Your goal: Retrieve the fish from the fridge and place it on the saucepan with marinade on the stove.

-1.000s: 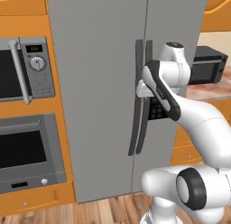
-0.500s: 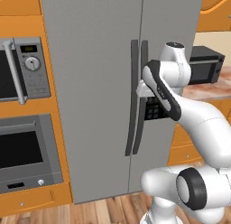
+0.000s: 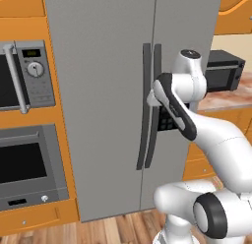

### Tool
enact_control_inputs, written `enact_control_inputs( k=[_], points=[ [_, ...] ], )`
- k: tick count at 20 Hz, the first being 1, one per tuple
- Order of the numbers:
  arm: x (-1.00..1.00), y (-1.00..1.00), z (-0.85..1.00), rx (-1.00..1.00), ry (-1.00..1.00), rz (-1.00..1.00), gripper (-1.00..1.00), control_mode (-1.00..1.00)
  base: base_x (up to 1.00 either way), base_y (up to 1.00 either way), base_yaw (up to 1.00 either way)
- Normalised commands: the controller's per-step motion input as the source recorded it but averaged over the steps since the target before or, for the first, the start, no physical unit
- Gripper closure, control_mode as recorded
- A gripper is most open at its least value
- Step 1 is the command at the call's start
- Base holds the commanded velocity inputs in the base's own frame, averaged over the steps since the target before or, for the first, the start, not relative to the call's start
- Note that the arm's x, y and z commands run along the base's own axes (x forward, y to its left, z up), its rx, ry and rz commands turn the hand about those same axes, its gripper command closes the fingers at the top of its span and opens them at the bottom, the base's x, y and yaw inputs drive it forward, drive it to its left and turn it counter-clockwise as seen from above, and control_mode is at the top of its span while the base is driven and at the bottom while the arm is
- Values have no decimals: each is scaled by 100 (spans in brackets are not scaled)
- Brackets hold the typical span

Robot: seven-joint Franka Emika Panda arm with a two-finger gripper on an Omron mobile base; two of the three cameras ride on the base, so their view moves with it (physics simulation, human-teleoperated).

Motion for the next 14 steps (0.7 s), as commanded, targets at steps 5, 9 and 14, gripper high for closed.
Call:
enact_control_inputs(
  k=[5,9,14],
  points=[
    [7,1,-39,-4,-25,0,-100,-100,0,0,0],
    [12,0,-43,0,-25,0,-100,-100,0,0,0],
    [36,3,-23,0,-17,-4,-100,-100,0,0,0]
  ],
)
